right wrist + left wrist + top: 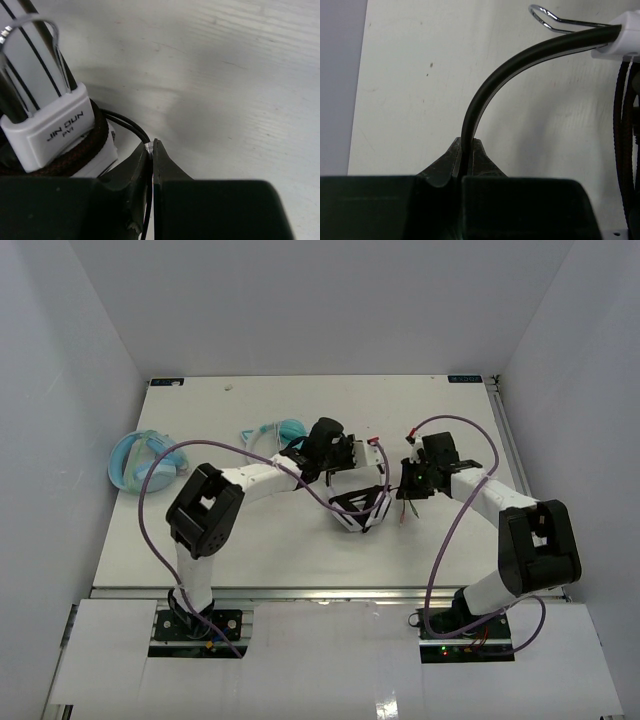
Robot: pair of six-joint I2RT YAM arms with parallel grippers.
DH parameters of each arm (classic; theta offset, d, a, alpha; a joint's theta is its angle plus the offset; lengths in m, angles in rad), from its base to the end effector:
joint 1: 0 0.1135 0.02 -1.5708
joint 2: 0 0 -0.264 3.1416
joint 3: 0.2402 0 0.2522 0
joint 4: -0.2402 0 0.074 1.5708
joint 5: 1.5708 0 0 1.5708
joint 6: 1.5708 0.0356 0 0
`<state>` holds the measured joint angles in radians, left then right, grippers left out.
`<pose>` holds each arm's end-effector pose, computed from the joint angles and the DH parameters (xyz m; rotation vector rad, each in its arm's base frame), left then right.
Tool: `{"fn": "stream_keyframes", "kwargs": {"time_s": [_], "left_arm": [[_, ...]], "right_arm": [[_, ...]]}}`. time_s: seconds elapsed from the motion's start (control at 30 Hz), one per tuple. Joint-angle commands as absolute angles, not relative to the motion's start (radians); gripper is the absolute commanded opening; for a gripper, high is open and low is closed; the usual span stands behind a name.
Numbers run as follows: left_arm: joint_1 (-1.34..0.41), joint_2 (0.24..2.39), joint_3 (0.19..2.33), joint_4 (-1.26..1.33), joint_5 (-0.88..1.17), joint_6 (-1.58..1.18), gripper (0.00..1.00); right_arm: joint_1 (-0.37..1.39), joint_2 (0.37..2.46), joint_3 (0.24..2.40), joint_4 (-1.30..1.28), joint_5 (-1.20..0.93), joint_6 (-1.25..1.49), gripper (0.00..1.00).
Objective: Wrap the headphones
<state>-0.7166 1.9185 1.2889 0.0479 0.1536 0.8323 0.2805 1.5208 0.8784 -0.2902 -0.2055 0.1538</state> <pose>0.3241 -0.2895 0.2060 1.5633 1.4707 -0.0979 0.2898 0.0911 0.1910 -0.2459 2.5172 0.4344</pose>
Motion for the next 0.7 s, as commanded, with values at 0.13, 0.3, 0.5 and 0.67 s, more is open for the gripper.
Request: {"fn": "stream_keyframes", "kwargs": {"time_s": [0.13,0.3,0.5,0.67], "left_arm": [[-0.786,2.108,1.499,-0.052,0.206,0.919,0.00],[-0.805,2.149,1.492,-0.011,0.221,0.914,0.00],[-0.807,2.189,1.507,0.027,0.164,0.887,0.10],[-0.807,2.203,1.493,0.060,0.166,0.870,0.28]], "right_arm": [[0.131,1.435,0.810,-0.129,-0.136,0.236,0.11],[0.103,1.494,0.829,-0.114,-0.172,0.232,0.18],[0.089,1.530,0.845,-0.112,-0.161,0.242,0.24],[0.062,1.574,0.858,-0.098,-0.192,0.250,0.27]]}}
